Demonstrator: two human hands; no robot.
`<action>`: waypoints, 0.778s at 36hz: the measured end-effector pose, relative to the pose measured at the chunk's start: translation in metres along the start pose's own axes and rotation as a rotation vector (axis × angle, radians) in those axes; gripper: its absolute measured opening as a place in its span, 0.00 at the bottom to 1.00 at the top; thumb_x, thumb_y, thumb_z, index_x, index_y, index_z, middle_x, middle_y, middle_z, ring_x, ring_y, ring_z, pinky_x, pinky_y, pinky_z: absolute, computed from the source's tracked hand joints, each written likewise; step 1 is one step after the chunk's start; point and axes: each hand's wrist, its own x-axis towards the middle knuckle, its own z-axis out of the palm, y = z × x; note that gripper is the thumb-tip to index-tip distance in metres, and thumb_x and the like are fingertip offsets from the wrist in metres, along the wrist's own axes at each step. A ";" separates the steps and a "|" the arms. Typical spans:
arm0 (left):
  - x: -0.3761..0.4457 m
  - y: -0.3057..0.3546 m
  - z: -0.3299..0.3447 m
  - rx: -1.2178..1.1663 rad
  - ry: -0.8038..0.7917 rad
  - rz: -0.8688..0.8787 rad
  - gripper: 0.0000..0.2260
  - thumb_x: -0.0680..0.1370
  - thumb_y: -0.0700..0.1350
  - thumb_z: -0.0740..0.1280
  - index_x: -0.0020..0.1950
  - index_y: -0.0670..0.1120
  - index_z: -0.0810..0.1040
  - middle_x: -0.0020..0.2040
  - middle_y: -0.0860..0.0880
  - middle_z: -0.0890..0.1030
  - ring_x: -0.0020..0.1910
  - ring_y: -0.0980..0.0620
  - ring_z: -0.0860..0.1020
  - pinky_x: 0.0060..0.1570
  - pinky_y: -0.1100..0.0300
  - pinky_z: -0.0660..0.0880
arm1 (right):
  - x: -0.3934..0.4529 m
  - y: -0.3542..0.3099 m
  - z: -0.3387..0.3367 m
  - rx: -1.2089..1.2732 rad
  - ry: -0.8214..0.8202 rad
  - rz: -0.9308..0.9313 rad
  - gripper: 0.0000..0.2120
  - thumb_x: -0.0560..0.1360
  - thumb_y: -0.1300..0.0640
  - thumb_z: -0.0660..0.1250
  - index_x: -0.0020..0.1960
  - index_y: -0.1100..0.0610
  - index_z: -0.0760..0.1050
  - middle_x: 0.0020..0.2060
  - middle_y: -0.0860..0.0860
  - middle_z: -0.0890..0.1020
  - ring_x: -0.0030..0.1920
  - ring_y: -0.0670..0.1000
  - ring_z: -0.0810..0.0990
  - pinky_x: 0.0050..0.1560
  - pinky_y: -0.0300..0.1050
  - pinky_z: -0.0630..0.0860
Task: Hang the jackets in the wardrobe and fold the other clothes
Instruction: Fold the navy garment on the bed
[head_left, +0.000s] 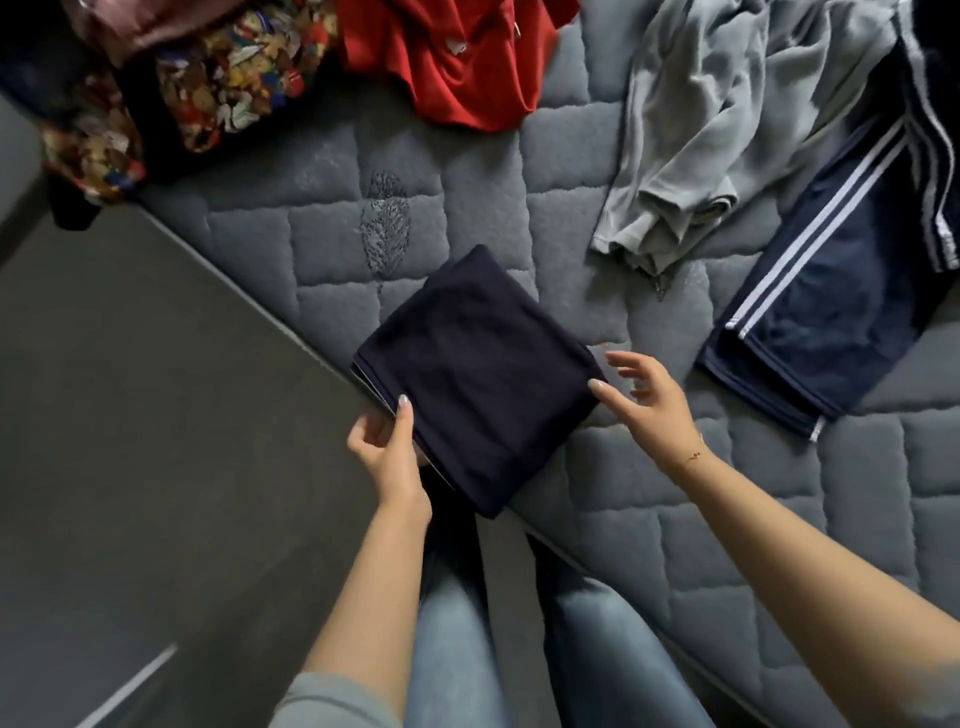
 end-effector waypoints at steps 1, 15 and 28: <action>-0.012 -0.014 -0.006 0.025 -0.012 -0.027 0.23 0.74 0.51 0.72 0.64 0.50 0.65 0.55 0.56 0.75 0.51 0.60 0.75 0.49 0.70 0.72 | -0.003 0.005 -0.001 0.017 -0.047 0.028 0.14 0.74 0.53 0.72 0.58 0.52 0.75 0.56 0.45 0.77 0.60 0.48 0.75 0.56 0.41 0.73; -0.072 -0.087 -0.014 -0.204 -0.145 -0.277 0.12 0.74 0.47 0.71 0.44 0.42 0.71 0.48 0.49 0.76 0.48 0.58 0.78 0.53 0.49 0.80 | 0.018 0.018 -0.004 -0.121 -0.169 -0.049 0.10 0.78 0.60 0.65 0.49 0.68 0.73 0.48 0.55 0.70 0.48 0.49 0.71 0.50 0.34 0.68; -0.063 -0.065 0.003 -0.144 -0.141 -0.270 0.44 0.56 0.69 0.74 0.67 0.54 0.69 0.67 0.57 0.73 0.67 0.53 0.72 0.69 0.48 0.68 | 0.063 -0.019 -0.003 0.012 -0.505 0.094 0.31 0.66 0.41 0.74 0.64 0.49 0.68 0.56 0.45 0.77 0.53 0.40 0.78 0.51 0.33 0.75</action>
